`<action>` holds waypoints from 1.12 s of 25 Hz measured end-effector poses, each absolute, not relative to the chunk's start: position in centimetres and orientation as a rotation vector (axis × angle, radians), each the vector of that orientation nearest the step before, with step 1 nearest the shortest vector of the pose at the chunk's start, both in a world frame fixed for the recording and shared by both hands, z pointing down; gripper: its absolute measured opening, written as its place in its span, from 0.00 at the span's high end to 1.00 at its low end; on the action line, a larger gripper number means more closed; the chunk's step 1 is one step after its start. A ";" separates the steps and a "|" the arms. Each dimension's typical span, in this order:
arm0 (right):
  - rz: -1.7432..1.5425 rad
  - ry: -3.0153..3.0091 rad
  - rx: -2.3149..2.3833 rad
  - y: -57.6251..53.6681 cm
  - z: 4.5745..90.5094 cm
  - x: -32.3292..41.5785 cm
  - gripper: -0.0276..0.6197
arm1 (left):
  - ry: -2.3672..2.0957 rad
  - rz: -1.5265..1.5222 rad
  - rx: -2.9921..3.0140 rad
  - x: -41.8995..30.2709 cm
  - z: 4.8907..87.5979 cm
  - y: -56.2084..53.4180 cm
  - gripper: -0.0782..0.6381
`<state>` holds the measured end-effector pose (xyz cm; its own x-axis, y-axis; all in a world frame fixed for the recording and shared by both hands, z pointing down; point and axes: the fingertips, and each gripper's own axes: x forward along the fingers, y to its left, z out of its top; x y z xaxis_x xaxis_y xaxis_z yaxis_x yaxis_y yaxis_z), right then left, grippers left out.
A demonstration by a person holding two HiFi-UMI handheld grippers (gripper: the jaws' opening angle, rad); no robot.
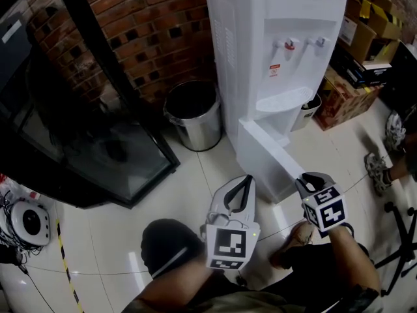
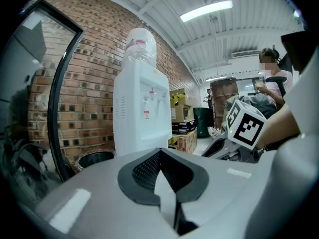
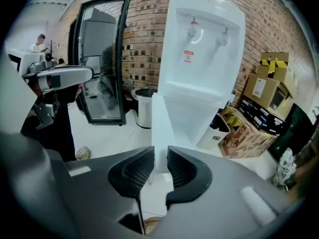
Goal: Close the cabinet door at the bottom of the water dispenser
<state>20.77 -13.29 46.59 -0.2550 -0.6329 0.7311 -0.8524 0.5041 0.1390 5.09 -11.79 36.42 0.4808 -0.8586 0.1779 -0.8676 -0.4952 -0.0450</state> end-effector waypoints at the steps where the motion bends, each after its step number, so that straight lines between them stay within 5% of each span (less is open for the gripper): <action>1: 0.371 -1.977 1.225 -13.7 46.6 21.3 0.83 | -1.545 0.273 2.662 5.3 36.5 -11.9 0.89; 28: 0.646 -1.755 1.872 -31.3 47.6 33.7 0.96 | -1.601 0.387 2.552 1.6 42.0 -22.6 0.89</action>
<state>33.72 -31.27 47.60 0.0611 -0.7658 0.6402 -0.9981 -0.0527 0.0323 1.55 -22.59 41.97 0.4134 -0.8703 0.2679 -0.8966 -0.4404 -0.0470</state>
